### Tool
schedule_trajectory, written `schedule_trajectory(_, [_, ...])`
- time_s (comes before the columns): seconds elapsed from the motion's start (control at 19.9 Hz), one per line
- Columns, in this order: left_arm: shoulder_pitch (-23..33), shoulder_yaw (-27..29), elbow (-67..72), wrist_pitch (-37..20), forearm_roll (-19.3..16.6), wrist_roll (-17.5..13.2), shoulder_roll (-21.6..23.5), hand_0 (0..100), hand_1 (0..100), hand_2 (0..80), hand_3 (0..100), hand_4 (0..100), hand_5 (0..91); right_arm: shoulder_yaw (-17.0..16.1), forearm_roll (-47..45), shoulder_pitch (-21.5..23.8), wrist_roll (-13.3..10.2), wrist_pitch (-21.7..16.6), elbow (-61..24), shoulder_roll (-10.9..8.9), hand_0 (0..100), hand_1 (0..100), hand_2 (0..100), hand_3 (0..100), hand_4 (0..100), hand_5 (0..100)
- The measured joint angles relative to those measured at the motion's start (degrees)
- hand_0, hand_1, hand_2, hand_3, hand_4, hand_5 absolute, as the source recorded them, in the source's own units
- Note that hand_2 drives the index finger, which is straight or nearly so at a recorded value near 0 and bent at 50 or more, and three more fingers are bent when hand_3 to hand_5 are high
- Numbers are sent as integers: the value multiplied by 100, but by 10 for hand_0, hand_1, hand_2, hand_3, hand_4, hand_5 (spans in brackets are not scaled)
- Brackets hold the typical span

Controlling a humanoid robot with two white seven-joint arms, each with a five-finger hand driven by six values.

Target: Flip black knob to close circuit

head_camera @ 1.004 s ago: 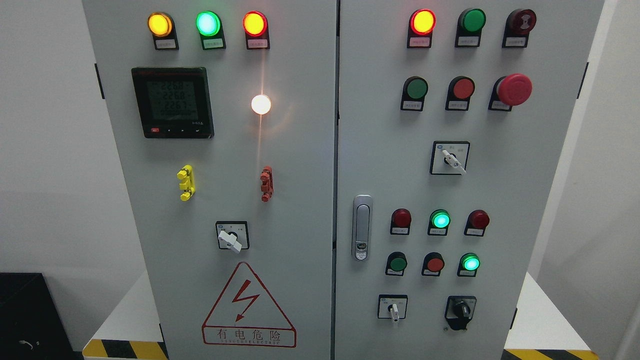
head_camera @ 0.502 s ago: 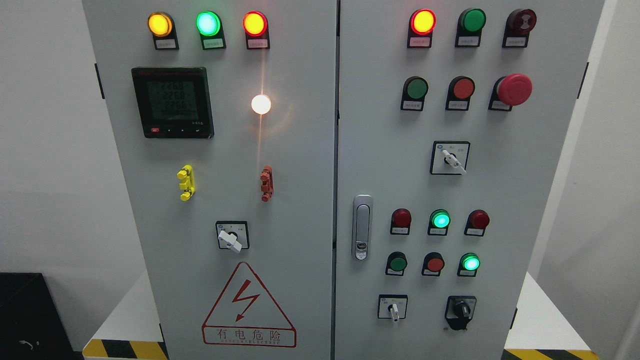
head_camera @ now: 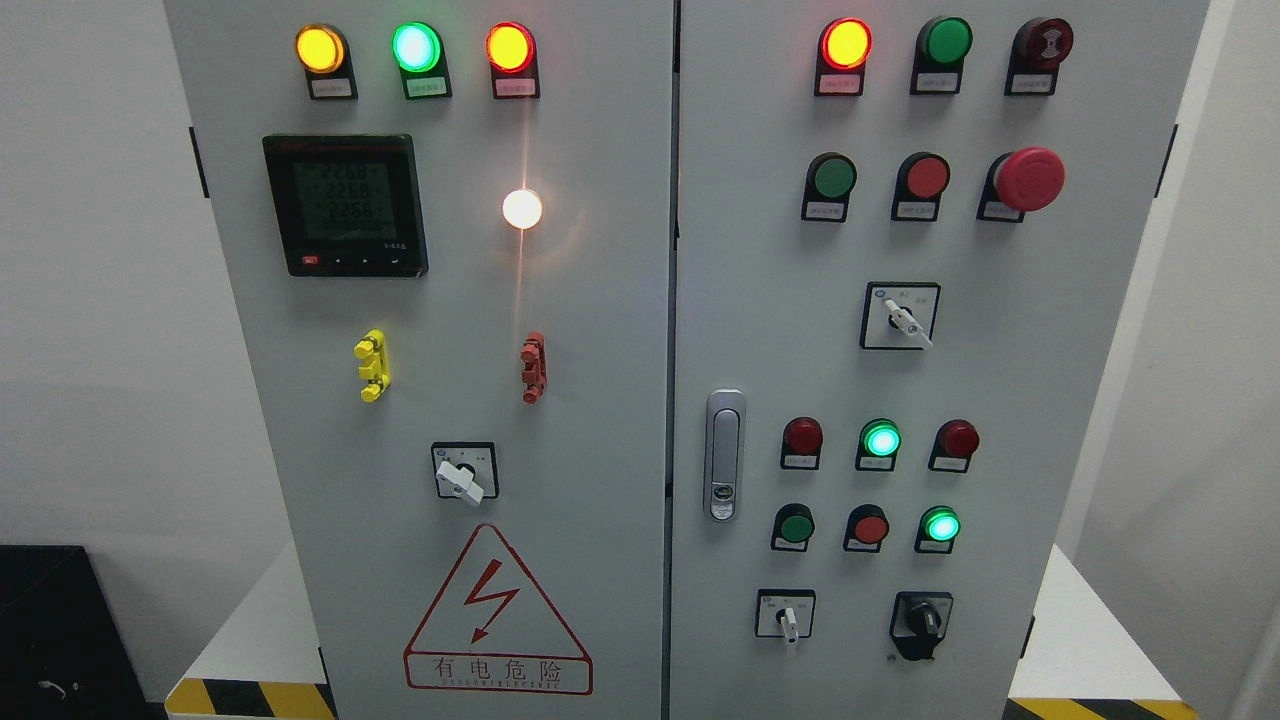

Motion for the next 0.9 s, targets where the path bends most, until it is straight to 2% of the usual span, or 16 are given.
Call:
schedule_trajectory(0.05, [0,0,0,0,0,0,0,120,556,0,0,0,0,0,184,1,-9,45,-132,0,0,59,256,281,229,0])
schedule_trajectory(0.15, [0,0,0,0,0,0,0,120,556,0,0,0,0,0,590,2,-33,101,-439,1,0,58,317,379,334,64])
schedule_trajectory(0.2, [0,0,0,0,0,0,0,120,556,0,0,0,0,0,810,2,-68,116,-573,1,0,57,333,454,394,157])
schedule_trajectory(0.3, [0,0,0,0,0,0,0,120,556,0,0,0,0,0,1237,4,-173,130,-849,3,0,54,365,524,446,281])
schedule_trajectory(0.35, [0,0,0,0,1,0,0,120,556,0,0,0,0,0,1469,4,-255,131,-993,4,0,54,399,584,504,354])
schedule_trajectory(0.45, [0,0,0,0,1,0,0,120,556,0,0,0,0,0,1872,5,-343,133,-1287,6,0,52,444,659,561,428])
schedule_trajectory(0.5, [0,0,0,0,1,0,0,120,556,0,0,0,0,0,2071,7,-369,134,-1449,7,0,51,505,699,604,481])
schedule_trajectory(0.75, [0,0,0,0,1,0,0,120,556,0,0,0,0,-34,2929,20,-533,147,-2208,9,0,38,634,769,691,618])
schedule_trajectory(0.8, [0,0,0,0,1,0,0,120,556,0,0,0,0,-60,3103,21,-553,147,-2383,9,0,0,672,798,714,659])
schedule_trajectory(0.9, [0,0,0,0,1,0,0,120,556,0,0,0,0,-105,3372,25,-586,147,-2698,10,0,0,727,855,753,714])
